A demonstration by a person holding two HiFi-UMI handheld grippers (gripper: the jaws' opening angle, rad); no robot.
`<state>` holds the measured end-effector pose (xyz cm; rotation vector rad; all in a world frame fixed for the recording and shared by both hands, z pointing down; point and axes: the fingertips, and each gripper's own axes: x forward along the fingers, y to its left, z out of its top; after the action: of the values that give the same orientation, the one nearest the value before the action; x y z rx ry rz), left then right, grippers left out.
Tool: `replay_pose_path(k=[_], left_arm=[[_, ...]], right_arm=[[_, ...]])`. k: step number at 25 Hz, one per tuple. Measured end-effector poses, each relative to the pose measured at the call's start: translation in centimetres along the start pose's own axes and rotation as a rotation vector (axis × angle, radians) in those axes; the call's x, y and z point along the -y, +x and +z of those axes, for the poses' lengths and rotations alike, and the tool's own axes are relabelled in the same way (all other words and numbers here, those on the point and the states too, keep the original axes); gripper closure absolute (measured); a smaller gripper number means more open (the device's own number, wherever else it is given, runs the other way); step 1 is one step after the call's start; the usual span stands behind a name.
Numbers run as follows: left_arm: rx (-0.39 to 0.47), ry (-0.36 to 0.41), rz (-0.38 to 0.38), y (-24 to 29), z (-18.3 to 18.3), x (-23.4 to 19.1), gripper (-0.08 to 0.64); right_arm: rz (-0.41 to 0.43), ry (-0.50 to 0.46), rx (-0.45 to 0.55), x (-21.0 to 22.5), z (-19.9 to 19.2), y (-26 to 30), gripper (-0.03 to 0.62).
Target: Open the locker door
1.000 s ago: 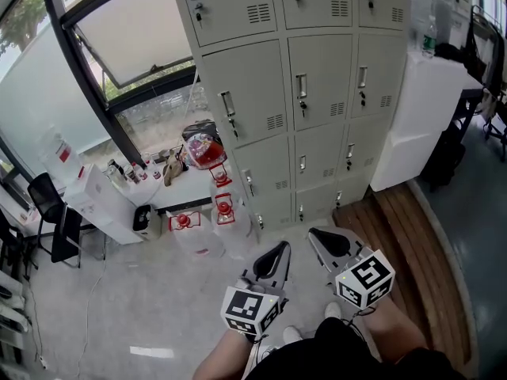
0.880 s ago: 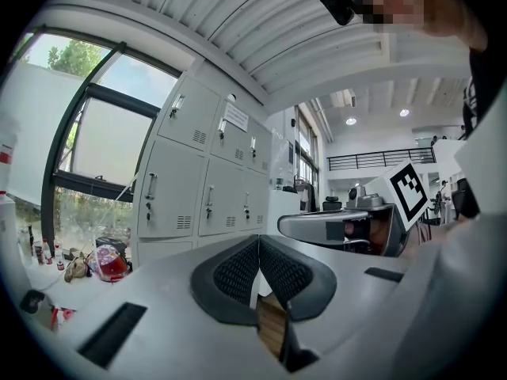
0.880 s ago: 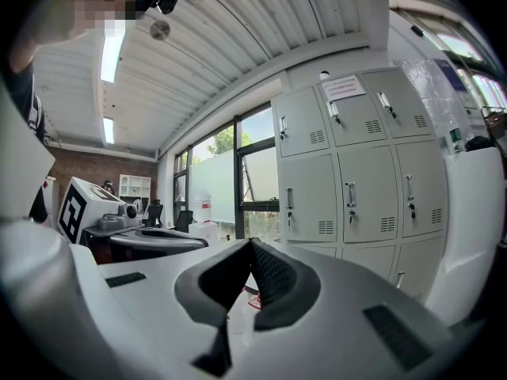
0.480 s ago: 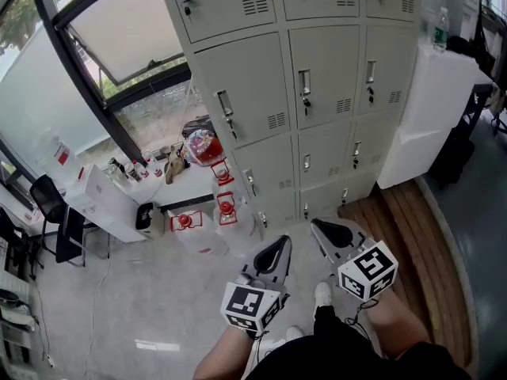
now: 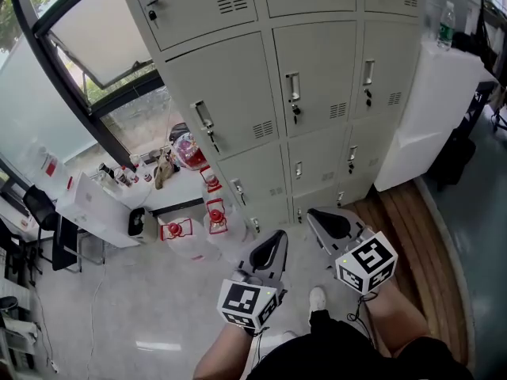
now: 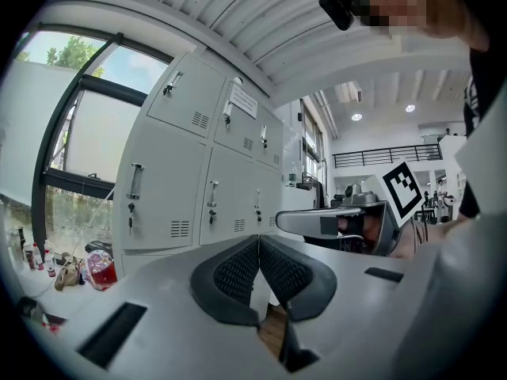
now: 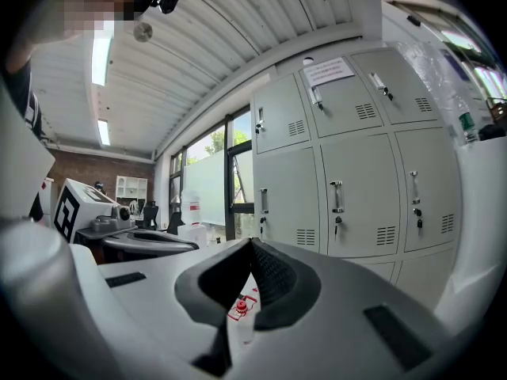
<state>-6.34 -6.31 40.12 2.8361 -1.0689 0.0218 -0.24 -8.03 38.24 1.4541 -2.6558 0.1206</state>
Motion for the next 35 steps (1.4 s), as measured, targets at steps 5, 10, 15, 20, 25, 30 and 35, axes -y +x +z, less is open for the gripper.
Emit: replay_pose_path(k=[5,10,15,20,25,30,35], left_arm=[[-0.001,-0.004,0.003,3.8,0.2,-0.9,0.543],[-0.001,0.004,0.013,7.1,0.6,-1.9,0.543],[0.008,0.013,0.031,9.5,1.6,-2.9,0.543],[0.021,0.014,0.051,11.6,2.5,-3.8,0.543],[0.034,0.007,0.067,13.3,3.2,-4.5,0.543],[0.038,0.004,0.074,15.0,3.6,-5.0,0.543],[0.046,0.014,0.080,16.4,4.2,-5.4,0.543]], right_arm=[[-0.001,0.008,0.001,3.9,0.2,1.7,0.538],[0.001,0.027,0.006,7.4,0.2,3.4,0.538],[0.008,0.040,0.013,10.0,0.8,4.8,0.538],[0.027,0.030,0.023,12.1,1.7,6.1,0.538],[0.041,0.021,0.034,13.7,2.6,7.3,0.538],[0.044,0.019,0.039,15.6,3.2,8.3,0.538],[0.051,0.013,0.049,16.9,3.8,9.2,0.538]])
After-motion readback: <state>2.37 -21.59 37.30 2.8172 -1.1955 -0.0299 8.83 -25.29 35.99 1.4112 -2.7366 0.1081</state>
